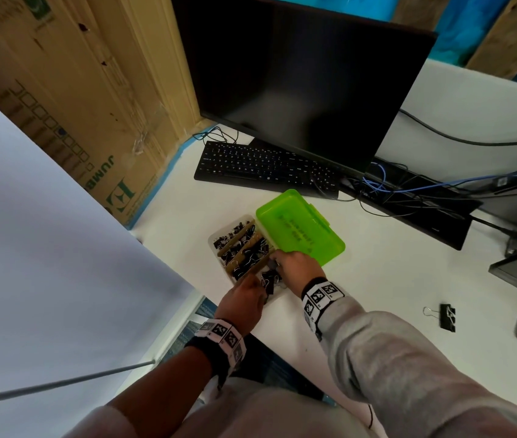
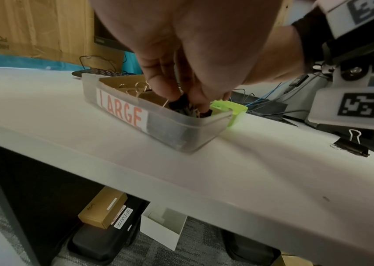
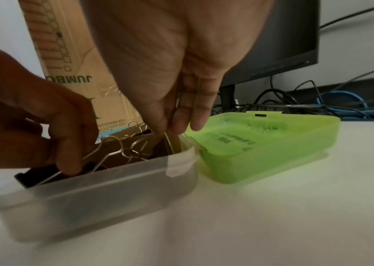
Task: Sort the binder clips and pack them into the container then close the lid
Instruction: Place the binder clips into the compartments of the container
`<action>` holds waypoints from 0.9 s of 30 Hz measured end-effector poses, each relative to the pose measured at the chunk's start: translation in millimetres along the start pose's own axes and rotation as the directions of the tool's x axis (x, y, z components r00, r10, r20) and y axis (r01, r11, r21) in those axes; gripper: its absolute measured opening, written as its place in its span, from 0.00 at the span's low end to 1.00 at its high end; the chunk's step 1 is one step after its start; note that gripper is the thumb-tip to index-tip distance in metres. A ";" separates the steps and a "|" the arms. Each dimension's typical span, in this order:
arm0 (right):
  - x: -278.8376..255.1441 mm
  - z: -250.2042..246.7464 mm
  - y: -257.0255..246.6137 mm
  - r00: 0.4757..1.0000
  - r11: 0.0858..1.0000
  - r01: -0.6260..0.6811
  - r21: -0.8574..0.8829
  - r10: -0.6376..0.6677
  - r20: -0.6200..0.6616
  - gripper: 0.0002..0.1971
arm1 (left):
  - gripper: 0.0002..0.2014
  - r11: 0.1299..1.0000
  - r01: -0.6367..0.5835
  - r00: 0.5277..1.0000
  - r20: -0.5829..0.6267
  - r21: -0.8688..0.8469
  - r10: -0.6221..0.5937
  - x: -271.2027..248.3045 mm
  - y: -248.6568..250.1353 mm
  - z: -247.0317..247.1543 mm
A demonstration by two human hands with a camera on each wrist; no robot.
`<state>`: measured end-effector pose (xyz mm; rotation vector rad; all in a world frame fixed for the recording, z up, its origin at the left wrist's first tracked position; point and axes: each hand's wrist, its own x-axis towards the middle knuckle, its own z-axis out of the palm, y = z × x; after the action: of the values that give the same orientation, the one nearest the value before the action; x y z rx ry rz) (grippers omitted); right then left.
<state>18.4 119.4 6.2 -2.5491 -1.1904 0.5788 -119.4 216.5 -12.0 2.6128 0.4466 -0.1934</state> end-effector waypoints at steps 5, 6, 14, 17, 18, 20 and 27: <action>2.3 -1.7 7.4 0.997 0.989 0.065 -0.132 -0.069 -0.022 0.14 | 0.12 0.998 0.015 1.000 0.000 -0.061 -0.015 3.8 0.0 -1.0; 1.1 -1.2 9.7 0.997 0.992 0.064 -0.108 -0.068 -0.027 0.15 | 0.13 0.999 0.006 0.999 -0.032 -0.050 -0.007 6.2 1.5 -2.8; -42.3 -5.7 84.1 0.955 0.982 -0.182 0.050 0.189 -0.230 0.14 | 0.14 0.990 -0.139 0.989 -0.054 -0.022 0.138 50.9 59.2 3.4; -82.1 -13.9 133.6 0.849 0.902 -0.429 0.051 0.422 -0.319 0.16 | 0.14 0.980 -0.191 0.981 0.031 -0.056 0.193 62.4 81.0 19.7; -96.5 -16.4 148.8 0.793 0.850 -0.524 0.054 0.510 -0.333 0.17 | 0.13 0.975 -0.207 0.975 0.070 -0.078 0.212 64.9 88.2 24.4; -122.7 -18.9 173.4 0.670 0.722 -0.689 0.063 0.668 -0.324 0.23 | 0.13 0.964 -0.257 0.956 0.131 -0.065 0.263 68.1 101.4 34.1; -155.4 -7.7 198.2 0.563 0.561 -0.810 0.173 0.825 -0.039 0.16 | 0.15 0.962 -0.249 0.939 0.215 -0.115 0.269 72.0 120.9 57.9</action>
<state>63.9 -125.9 -28.8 -2.8469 0.1969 0.6335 -13.5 108.0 -25.5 2.4946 0.0278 -0.3722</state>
